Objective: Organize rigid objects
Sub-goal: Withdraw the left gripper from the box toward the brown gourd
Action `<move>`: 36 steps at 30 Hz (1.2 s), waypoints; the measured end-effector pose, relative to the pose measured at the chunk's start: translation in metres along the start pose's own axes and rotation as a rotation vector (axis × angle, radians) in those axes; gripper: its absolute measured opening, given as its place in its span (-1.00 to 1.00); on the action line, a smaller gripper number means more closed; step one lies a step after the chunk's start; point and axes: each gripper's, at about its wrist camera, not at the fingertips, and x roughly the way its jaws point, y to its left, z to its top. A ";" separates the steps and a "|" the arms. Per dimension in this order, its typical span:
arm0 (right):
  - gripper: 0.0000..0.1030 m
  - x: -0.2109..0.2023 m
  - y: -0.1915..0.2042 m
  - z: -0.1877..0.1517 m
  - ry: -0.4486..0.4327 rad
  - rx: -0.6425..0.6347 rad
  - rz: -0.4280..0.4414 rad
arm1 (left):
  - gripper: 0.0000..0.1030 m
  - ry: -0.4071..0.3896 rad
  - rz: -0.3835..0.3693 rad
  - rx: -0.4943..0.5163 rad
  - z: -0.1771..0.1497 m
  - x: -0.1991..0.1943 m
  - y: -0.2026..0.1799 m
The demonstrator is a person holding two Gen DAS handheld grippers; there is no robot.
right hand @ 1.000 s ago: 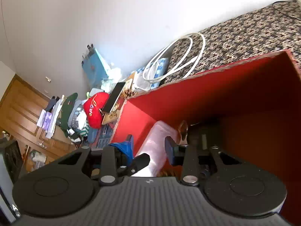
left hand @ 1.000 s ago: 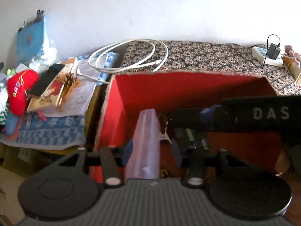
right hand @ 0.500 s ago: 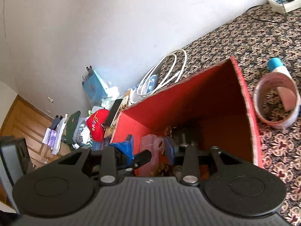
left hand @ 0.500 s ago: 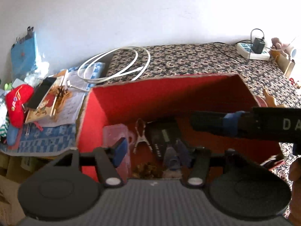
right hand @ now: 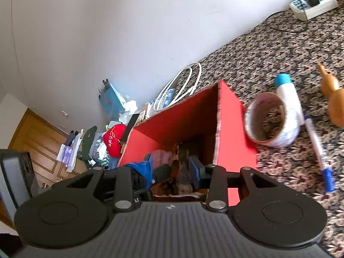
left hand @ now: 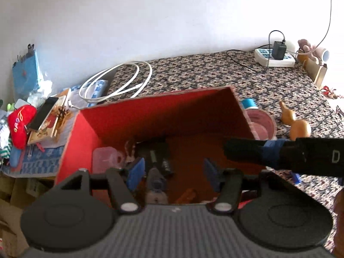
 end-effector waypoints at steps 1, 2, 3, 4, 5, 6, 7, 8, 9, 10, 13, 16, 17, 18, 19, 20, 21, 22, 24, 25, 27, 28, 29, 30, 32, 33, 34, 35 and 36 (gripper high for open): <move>-0.58 -0.005 -0.004 0.001 0.001 0.001 0.002 | 0.22 -0.001 0.003 0.001 0.000 -0.002 -0.008; -0.58 -0.011 -0.009 0.002 0.001 0.000 0.005 | 0.22 -0.002 0.005 0.001 0.000 -0.003 -0.014; -0.58 -0.016 -0.013 0.003 0.002 0.000 0.006 | 0.22 -0.003 0.005 0.003 0.000 -0.005 -0.022; -0.58 -0.021 -0.018 0.004 0.003 0.002 0.006 | 0.22 -0.004 0.003 0.004 0.000 -0.006 -0.028; -0.58 -0.025 -0.023 0.005 0.005 0.004 0.005 | 0.23 -0.006 0.000 0.003 0.000 -0.007 -0.035; -0.58 -0.030 -0.028 0.005 0.006 0.008 0.003 | 0.23 -0.007 -0.006 0.003 -0.001 -0.009 -0.042; -0.58 -0.034 -0.034 0.005 0.007 0.013 0.002 | 0.24 -0.008 -0.012 0.005 -0.002 -0.010 -0.049; -0.58 -0.039 -0.039 0.005 0.009 0.019 -0.001 | 0.24 -0.009 -0.015 0.007 -0.003 -0.011 -0.057; -0.58 -0.043 -0.046 0.006 0.011 0.026 -0.003 | 0.24 -0.010 -0.018 0.010 -0.003 -0.012 -0.064; -0.58 -0.048 -0.052 0.006 0.012 0.033 -0.004 | 0.25 -0.012 -0.024 0.016 -0.005 -0.012 -0.072; -0.58 -0.061 -0.071 0.006 0.012 0.056 -0.015 | 0.25 -0.012 -0.043 0.026 -0.008 -0.013 -0.093; -0.59 -0.071 -0.093 0.005 0.013 0.092 -0.038 | 0.25 -0.010 -0.066 0.041 -0.012 -0.013 -0.113; -0.59 -0.074 -0.100 0.005 0.014 0.104 -0.046 | 0.25 -0.009 -0.074 0.045 -0.014 -0.012 -0.119; -0.60 -0.076 -0.107 0.005 0.015 0.115 -0.054 | 0.25 -0.009 -0.085 0.050 -0.016 -0.012 -0.125; -0.61 -0.079 -0.114 0.004 0.016 0.123 -0.064 | 0.26 -0.006 -0.100 0.051 -0.018 -0.011 -0.131; -0.63 -0.081 -0.120 0.003 0.017 0.126 -0.074 | 0.28 -0.010 -0.110 0.051 -0.020 -0.009 -0.137; -0.63 -0.083 -0.125 0.002 0.016 0.123 -0.084 | 0.28 -0.010 -0.116 0.051 -0.022 -0.007 -0.141; -0.63 -0.084 -0.130 0.001 0.014 0.118 -0.099 | 0.29 -0.001 -0.128 0.051 -0.024 -0.004 -0.146; -0.63 -0.086 -0.141 0.000 0.016 0.121 -0.117 | 0.29 0.029 -0.141 0.043 -0.028 0.004 -0.153; -0.63 -0.087 -0.146 -0.001 0.019 0.128 -0.119 | 0.29 0.038 -0.146 0.043 -0.031 0.008 -0.158; -0.64 -0.089 -0.157 -0.002 0.026 0.144 -0.119 | 0.28 0.043 -0.141 0.050 -0.035 0.013 -0.166; -0.64 -0.090 -0.162 -0.002 0.028 0.149 -0.122 | 0.28 0.045 -0.142 0.053 -0.037 0.015 -0.170; -0.64 -0.091 -0.166 -0.002 0.029 0.152 -0.127 | 0.29 0.049 -0.148 0.057 -0.039 0.018 -0.174; -0.64 -0.091 -0.170 -0.001 0.028 0.157 -0.133 | 0.30 0.056 -0.156 0.060 -0.040 0.021 -0.177; -0.64 -0.094 -0.180 0.002 0.027 0.174 -0.142 | 0.32 0.075 -0.175 0.065 -0.042 0.028 -0.183; -0.64 -0.095 -0.185 0.006 0.024 0.188 -0.146 | 0.33 0.081 -0.186 0.066 -0.042 0.032 -0.185; -0.64 -0.097 -0.189 0.010 0.018 0.206 -0.148 | 0.33 0.084 -0.196 0.065 -0.043 0.035 -0.187; -0.64 -0.097 -0.193 0.016 0.013 0.220 -0.147 | 0.34 0.088 -0.205 0.064 -0.043 0.039 -0.189; -0.64 -0.098 -0.196 0.021 0.004 0.235 -0.147 | 0.35 0.093 -0.216 0.063 -0.041 0.044 -0.191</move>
